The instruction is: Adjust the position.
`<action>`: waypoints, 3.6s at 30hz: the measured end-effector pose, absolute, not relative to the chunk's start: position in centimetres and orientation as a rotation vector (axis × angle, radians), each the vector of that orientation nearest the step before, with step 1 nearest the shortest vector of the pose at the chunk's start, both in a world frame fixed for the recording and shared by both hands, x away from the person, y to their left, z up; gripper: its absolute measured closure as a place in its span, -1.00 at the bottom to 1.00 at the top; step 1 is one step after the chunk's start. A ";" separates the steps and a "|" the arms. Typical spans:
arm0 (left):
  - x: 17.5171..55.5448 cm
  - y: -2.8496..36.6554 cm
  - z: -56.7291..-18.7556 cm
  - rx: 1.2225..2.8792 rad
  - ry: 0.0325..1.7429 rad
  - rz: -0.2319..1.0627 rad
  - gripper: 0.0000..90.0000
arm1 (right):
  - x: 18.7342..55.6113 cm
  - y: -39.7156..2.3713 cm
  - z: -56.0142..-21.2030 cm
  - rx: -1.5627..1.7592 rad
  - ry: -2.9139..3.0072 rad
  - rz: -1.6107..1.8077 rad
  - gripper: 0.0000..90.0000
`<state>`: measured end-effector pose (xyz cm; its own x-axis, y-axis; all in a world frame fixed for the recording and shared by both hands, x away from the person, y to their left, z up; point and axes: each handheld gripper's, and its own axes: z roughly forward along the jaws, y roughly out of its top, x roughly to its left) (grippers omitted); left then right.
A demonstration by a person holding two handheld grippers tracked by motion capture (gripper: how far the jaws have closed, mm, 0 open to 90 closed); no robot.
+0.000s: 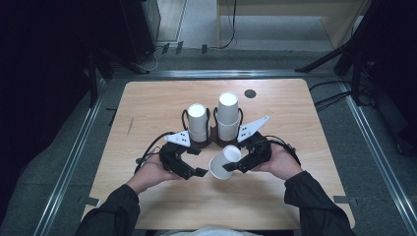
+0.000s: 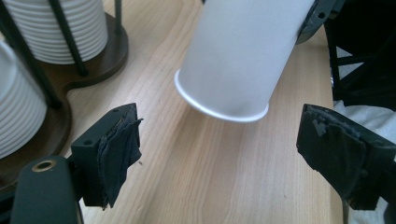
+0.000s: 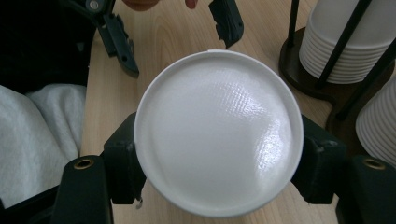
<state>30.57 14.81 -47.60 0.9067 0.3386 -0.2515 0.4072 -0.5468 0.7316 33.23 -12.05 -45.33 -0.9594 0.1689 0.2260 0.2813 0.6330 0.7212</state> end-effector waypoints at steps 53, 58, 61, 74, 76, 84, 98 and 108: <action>30.7 14.1 -46.8 2.165 0.448 -0.147 -0.51 | 33.1 -10.3 -43.9 -0.412 -2.538 -1.386 -0.43; 30.8 14.8 -46.2 2.163 0.444 -0.141 -0.41 | 32.9 -10.6 -43.9 -0.422 -2.549 -1.399 -0.46; 30.9 15.0 -45.8 2.172 0.430 -0.136 -0.40 | 32.8 -10.9 -44.0 -0.433 -2.570 -1.405 -0.46; 31.8 14.5 -44.4 2.350 0.306 -0.139 -0.40 | 31.5 -12.4 -44.7 -0.448 -2.623 -1.389 -0.45; 32.0 14.4 -44.0 2.383 0.283 -0.143 -0.40 | 31.3 -12.5 -44.8 -0.447 -2.636 -1.389 -0.45; 32.8 13.5 -44.0 2.522 0.251 -0.147 -0.40 | 31.1 -12.2 -45.8 -0.442 -2.666 -1.391 -0.44; 32.0 12.1 -45.8 2.636 0.164 -0.152 -0.41 | 31.2 -10.3 -46.6 -0.378 -2.691 -1.357 -0.44; 31.9 11.6 -46.3 2.647 0.153 -0.180 -0.42 | 31.1 -9.0 -46.8 -0.305 -2.712 -1.310 -0.29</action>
